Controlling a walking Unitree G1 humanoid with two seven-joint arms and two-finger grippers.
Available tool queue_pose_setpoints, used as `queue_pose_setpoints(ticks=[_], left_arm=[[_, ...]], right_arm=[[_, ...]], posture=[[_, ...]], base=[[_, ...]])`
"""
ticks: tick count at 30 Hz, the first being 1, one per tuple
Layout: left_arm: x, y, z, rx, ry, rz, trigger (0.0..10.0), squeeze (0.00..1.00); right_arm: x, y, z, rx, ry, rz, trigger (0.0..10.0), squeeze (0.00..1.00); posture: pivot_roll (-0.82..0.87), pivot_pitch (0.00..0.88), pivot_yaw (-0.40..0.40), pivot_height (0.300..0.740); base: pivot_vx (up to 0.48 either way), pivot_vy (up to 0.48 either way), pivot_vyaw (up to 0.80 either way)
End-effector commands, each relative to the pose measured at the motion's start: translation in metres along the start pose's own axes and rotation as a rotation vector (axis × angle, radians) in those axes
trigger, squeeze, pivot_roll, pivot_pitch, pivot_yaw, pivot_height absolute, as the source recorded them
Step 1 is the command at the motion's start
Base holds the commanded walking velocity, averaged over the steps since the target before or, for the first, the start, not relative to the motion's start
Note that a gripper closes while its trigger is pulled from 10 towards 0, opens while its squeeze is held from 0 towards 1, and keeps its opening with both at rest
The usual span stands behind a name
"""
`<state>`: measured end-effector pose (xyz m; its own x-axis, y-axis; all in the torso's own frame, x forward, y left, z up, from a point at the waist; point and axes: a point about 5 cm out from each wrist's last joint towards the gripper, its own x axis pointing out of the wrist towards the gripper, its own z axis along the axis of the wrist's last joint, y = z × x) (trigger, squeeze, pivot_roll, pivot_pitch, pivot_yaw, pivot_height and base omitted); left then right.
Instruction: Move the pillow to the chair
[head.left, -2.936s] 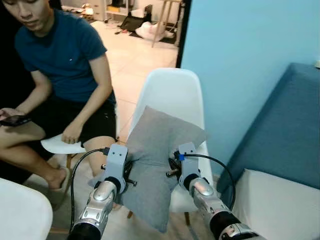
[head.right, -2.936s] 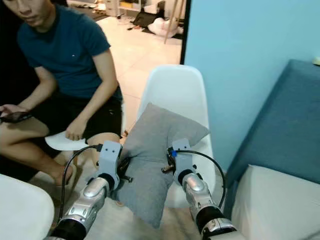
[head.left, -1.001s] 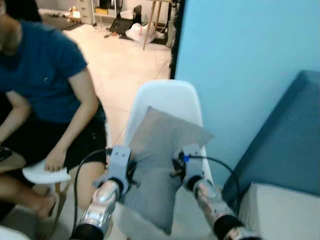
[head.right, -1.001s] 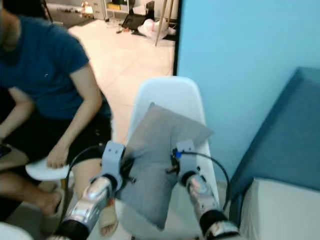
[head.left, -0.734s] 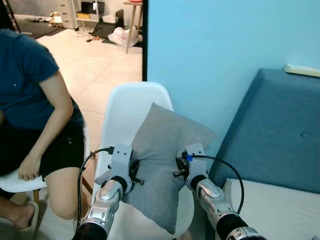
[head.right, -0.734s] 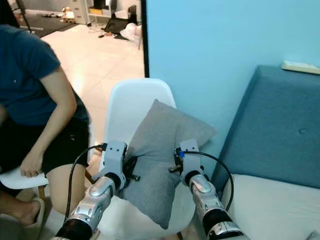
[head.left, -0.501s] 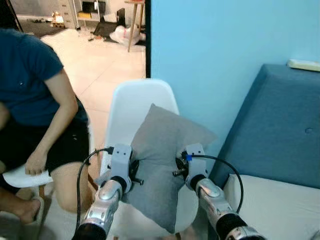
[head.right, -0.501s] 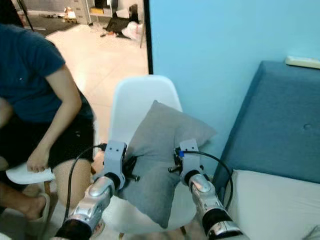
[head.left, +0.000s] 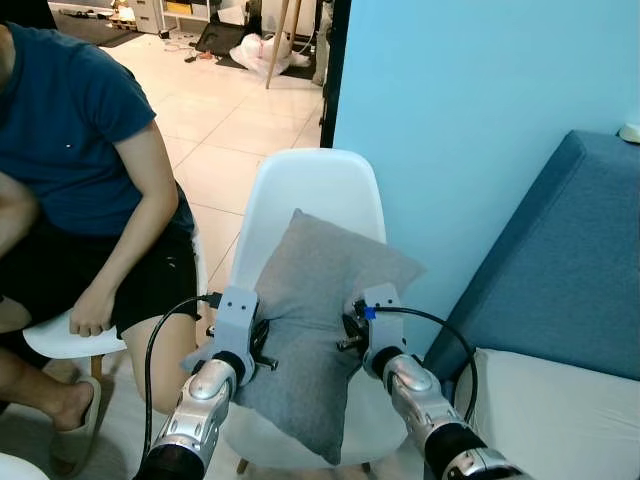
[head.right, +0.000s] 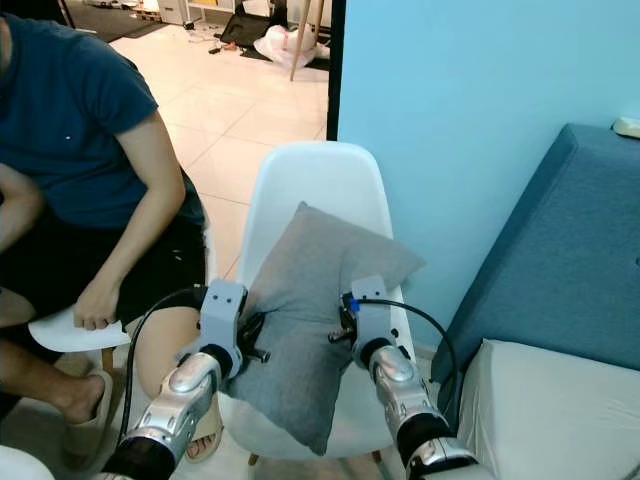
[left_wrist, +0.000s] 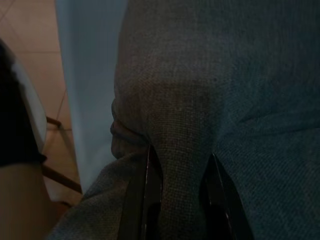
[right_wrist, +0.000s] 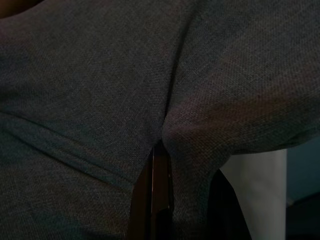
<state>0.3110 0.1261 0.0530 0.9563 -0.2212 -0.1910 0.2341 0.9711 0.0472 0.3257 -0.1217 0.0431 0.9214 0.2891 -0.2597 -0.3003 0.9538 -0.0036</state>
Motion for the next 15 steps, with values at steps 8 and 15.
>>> queue_pose_setpoints(ticks=[8,15], left_arm=[[0.008,0.033,0.018,0.084,-0.038,0.119,10.0,0.00],[0.010,0.031,0.019,0.071,-0.044,0.106,10.0,0.00]], right_arm=[[-0.003,-0.024,0.000,0.068,0.016,-0.134,10.0,0.00],[-0.002,-0.024,0.002,0.075,0.012,-0.140,10.0,0.00]], posture=[[0.00,0.062,-0.028,0.710],[-0.01,0.068,-0.024,0.690]], base=[[0.000,0.000,0.00],[0.000,0.000,0.00]])
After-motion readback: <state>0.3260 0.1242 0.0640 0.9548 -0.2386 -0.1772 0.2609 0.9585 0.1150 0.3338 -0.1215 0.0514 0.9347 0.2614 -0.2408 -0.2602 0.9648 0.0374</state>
